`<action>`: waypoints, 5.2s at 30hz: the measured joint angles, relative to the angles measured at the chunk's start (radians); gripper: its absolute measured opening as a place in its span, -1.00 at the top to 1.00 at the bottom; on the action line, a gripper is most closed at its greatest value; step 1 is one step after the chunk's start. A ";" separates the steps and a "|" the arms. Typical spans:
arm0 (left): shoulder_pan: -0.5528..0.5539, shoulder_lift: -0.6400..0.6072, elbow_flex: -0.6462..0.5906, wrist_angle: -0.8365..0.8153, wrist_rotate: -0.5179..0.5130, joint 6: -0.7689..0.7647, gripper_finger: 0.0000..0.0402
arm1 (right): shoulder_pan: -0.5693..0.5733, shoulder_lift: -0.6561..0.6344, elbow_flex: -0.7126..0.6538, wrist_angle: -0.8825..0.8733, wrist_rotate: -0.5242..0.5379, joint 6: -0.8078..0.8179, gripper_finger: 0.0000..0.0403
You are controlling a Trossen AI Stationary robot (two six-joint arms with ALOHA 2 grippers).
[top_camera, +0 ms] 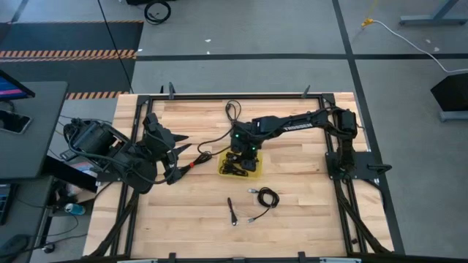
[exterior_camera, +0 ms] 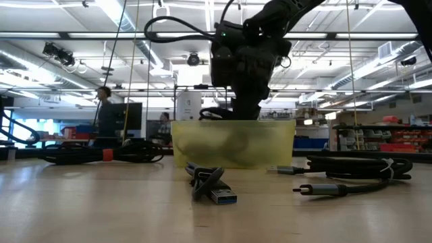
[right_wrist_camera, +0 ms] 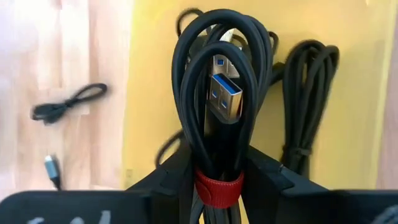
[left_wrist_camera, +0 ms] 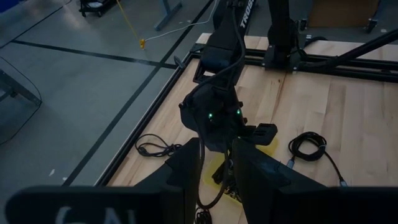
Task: Pick and place USB-C Cables
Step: Put the black charger cable into the yellow bin
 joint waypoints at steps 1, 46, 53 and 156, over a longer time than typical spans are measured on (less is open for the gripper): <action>0.000 0.000 0.000 0.000 0.000 0.000 0.49 | 0.002 0.000 0.000 -0.006 0.015 -0.005 0.42; 0.000 0.000 0.000 0.000 0.000 0.000 0.49 | 0.054 0.000 0.102 0.022 -0.003 0.023 0.03; 0.000 0.000 0.000 0.000 0.000 0.001 0.49 | 0.101 0.000 0.266 -0.076 -0.058 0.022 0.03; -0.015 0.013 0.000 0.000 0.158 -0.066 0.49 | 0.583 0.000 0.038 -0.334 0.453 0.728 0.06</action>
